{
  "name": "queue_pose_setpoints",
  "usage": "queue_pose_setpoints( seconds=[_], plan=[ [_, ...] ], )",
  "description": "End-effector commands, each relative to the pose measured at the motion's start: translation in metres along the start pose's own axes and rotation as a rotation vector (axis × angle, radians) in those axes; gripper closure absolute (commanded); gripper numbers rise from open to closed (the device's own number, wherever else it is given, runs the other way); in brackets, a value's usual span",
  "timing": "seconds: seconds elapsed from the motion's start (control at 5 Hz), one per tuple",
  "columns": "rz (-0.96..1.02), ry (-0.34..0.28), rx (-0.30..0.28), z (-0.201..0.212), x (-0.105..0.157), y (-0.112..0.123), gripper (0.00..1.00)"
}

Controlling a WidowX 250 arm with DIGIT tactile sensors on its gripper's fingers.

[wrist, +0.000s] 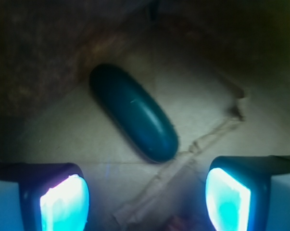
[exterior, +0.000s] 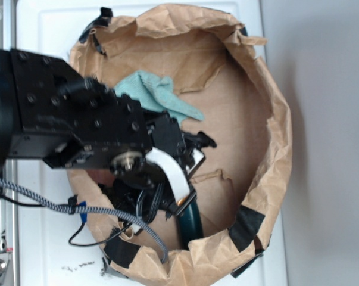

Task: Grab the plastic pickle.

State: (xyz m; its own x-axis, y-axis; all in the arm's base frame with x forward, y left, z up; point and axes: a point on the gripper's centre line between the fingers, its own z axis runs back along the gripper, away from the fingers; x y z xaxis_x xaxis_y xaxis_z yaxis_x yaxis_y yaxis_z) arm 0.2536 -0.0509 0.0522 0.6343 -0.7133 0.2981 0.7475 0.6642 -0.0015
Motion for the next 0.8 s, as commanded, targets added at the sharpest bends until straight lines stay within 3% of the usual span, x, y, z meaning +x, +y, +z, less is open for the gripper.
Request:
queue_pose_setpoints(
  seconds=[0.0, 0.2, 0.4, 0.6],
  plan=[
    [-0.07, 0.031, 0.079, -0.028, 0.012, -0.005, 0.0],
    [-0.037, 0.043, 0.092, -0.034, 0.016, 0.0, 0.0],
    [-0.009, 0.029, 0.084, -0.031, 0.017, 0.002, 1.0],
    [0.035, -0.016, 0.039, -0.007, 0.019, 0.012, 1.0]
  ],
)
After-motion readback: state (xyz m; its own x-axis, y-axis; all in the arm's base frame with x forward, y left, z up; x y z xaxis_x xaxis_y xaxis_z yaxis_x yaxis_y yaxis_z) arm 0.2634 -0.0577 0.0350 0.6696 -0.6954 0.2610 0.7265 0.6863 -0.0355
